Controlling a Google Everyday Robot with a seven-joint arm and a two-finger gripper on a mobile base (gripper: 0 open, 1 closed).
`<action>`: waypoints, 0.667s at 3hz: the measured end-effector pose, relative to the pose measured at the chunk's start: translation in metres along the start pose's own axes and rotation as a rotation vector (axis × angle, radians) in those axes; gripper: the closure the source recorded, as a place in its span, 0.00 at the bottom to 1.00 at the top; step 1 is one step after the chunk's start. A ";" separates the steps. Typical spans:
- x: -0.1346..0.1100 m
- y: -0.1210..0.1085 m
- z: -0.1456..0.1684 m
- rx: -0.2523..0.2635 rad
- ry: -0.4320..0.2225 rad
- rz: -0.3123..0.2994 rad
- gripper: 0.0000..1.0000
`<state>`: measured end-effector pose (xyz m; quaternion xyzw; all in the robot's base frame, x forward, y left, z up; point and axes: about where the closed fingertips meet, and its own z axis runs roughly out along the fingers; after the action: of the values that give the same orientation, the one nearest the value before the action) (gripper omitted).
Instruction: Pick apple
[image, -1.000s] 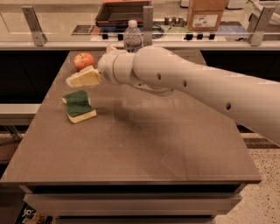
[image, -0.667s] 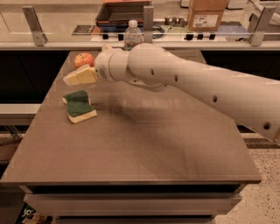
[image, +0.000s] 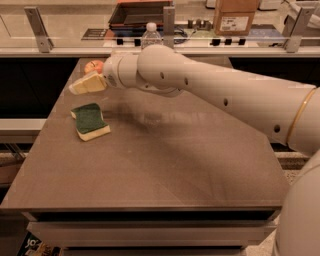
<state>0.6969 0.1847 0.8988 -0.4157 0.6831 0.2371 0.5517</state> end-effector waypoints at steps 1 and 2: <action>0.003 -0.007 0.011 0.024 0.022 0.011 0.00; 0.008 -0.020 0.021 0.047 0.038 0.021 0.00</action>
Offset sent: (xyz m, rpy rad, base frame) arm 0.0491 -0.0029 -0.0186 -0.0319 0.0350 -0.0961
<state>0.7242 0.1877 0.8882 -0.3997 0.7030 0.2191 0.5459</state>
